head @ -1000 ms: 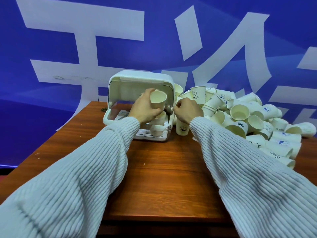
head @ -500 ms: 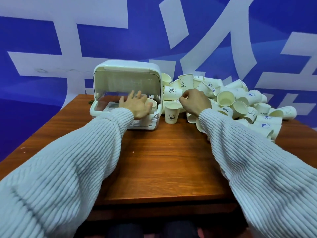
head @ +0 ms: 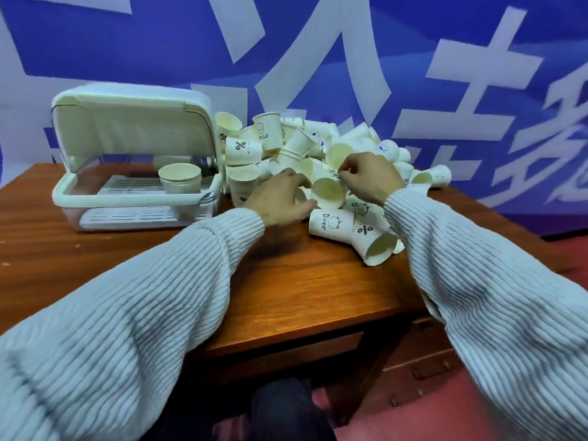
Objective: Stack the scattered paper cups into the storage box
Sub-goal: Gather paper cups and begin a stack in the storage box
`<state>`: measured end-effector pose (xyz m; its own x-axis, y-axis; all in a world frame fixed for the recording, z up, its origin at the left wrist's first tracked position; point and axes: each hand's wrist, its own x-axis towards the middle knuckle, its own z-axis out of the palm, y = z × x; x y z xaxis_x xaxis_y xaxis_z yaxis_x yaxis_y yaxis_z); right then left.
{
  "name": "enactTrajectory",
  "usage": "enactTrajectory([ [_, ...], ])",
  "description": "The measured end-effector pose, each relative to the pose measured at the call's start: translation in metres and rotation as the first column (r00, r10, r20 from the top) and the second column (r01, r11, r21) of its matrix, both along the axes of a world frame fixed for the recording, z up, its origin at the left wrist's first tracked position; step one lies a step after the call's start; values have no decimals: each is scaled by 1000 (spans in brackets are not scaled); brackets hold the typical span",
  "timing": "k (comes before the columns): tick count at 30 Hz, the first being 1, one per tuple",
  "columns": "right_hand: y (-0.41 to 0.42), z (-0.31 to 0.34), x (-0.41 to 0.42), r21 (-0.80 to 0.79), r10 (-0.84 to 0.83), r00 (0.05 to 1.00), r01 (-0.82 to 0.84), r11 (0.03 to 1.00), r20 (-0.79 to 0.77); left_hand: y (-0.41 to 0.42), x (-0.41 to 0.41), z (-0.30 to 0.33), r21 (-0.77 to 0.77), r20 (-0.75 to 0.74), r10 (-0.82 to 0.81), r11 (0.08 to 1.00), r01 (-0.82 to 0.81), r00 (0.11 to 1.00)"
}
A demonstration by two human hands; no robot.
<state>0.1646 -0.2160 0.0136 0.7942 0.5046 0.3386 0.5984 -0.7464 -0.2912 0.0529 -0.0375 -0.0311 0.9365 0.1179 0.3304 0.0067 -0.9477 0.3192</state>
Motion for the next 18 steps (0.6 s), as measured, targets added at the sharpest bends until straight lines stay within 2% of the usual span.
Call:
enactTrajectory([
  [3,-26,0,7,-60,28,999,-30,998,-30,-22,4,-10,114,46,-113,988,107,993],
  [6,-52,2,1,-115,123,987,-134,984,-100,-39,7,-12,256,-8,-185,950,181,983],
  [10,-72,-1,-19,-267,195,960,-245,932,-200,-51,13,-17,360,-142,-154,912,196,978],
  [12,-78,-7,-27,-321,220,951,-283,904,-218,-55,15,-24,403,-157,-133,896,186,979],
  [14,-82,-12,-32,-393,232,954,-291,872,-191,-57,14,-30,410,-131,-123,897,167,984],
  [18,-88,-22,-42,-544,253,967,-226,808,-25,-62,2,-28,403,-117,-92,906,132,989],
])
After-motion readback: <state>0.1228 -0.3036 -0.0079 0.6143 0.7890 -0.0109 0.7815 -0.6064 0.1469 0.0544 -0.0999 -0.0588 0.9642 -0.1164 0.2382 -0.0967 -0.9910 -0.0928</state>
